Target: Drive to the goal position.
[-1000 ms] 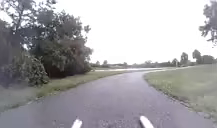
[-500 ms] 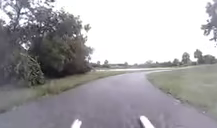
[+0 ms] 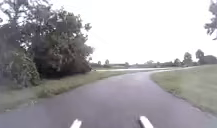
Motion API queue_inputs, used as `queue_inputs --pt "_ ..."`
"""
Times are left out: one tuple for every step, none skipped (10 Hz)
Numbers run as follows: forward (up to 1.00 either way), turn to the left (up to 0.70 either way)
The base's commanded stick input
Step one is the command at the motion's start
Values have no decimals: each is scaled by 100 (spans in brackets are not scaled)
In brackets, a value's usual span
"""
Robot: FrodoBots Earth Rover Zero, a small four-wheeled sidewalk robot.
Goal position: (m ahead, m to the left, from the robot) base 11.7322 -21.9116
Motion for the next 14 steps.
queue_inputs --pt "70 0" --pt "70 0" --pt "70 0" --pt "70 0" --pt "70 0" --pt "70 0" --pt "70 0" --pt "70 0" --pt "70 0" --pt "70 0" --pt "70 0" --pt "70 0" --pt "70 0" --pt "70 0"
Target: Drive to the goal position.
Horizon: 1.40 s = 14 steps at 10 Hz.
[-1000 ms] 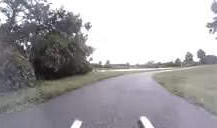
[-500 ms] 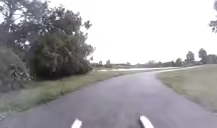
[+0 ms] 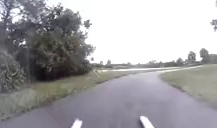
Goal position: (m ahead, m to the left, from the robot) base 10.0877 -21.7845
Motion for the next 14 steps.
queue_inputs --pt "70 0" --pt "70 0" --pt "70 0" --pt "70 0" --pt "70 0" --pt "70 0" --pt "70 0" --pt "70 0" --pt "70 0" --pt "70 0" --pt "70 0" --pt "70 0" --pt "70 0" --pt "70 -2"
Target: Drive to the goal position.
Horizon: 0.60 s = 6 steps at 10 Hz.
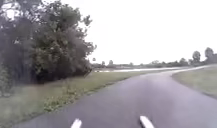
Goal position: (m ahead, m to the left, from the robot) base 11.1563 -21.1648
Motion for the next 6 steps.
queue_inputs --pt "70 -12" --pt "70 -25" --pt "70 -35" --pt "70 -35" --pt "70 -35" --pt "70 -35"
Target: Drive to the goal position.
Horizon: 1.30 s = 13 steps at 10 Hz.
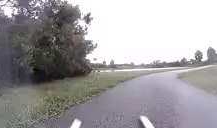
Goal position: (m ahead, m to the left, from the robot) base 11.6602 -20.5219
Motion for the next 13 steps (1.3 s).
queue_inputs --pt "70 -35" --pt "70 -35" --pt "70 -35" --pt "70 -35" --pt "70 -27" --pt "70 -16" --pt "70 -6" --pt "70 -3" --pt "70 0" --pt "70 0" --pt "70 0" --pt "70 0" --pt "70 0"
